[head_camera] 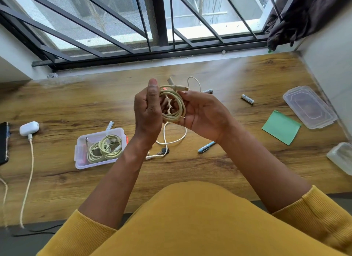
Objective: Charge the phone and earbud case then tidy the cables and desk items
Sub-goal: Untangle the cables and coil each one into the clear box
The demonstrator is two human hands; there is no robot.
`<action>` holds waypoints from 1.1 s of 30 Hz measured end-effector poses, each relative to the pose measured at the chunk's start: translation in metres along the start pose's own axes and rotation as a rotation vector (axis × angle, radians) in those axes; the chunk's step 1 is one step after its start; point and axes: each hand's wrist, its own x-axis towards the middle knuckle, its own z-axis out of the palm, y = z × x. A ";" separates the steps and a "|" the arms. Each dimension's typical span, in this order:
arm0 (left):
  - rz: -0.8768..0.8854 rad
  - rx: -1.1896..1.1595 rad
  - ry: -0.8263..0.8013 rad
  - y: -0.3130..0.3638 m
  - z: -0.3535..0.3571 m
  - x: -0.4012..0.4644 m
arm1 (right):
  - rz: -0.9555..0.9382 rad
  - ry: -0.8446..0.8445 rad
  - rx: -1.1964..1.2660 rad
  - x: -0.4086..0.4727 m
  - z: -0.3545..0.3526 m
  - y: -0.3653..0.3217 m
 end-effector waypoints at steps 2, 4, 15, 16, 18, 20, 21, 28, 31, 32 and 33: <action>0.019 0.011 -0.004 -0.001 0.000 0.000 | -0.010 0.008 -0.007 0.000 0.001 -0.002; 0.024 0.026 0.001 -0.003 -0.001 0.000 | -0.030 0.047 -0.006 0.002 0.002 -0.004; 0.091 0.136 -0.047 -0.003 0.000 -0.001 | -0.038 0.000 -0.087 0.002 -0.005 -0.006; 0.089 0.134 -0.061 -0.002 0.000 -0.002 | -0.032 -0.012 -0.075 0.002 -0.006 -0.006; 0.102 0.147 -0.078 0.001 0.000 -0.002 | -0.011 -0.014 -0.029 0.002 -0.008 -0.006; 0.125 0.165 -0.091 0.002 0.000 -0.002 | 0.033 0.014 0.034 0.003 -0.009 -0.007; 0.134 0.172 -0.088 0.002 0.000 -0.001 | 0.056 0.034 0.063 0.003 -0.009 -0.007; 0.167 0.215 -0.064 0.002 0.000 0.002 | 0.052 0.108 0.059 0.003 -0.011 -0.003; 0.181 0.275 -0.035 -0.002 0.000 0.002 | 0.055 0.086 0.039 0.004 -0.013 -0.005; 0.186 0.297 -0.021 -0.003 0.000 0.002 | 0.058 0.079 0.027 0.004 -0.014 -0.006; 0.191 0.320 -0.006 -0.004 0.000 0.002 | 0.061 0.074 0.011 0.004 -0.015 -0.007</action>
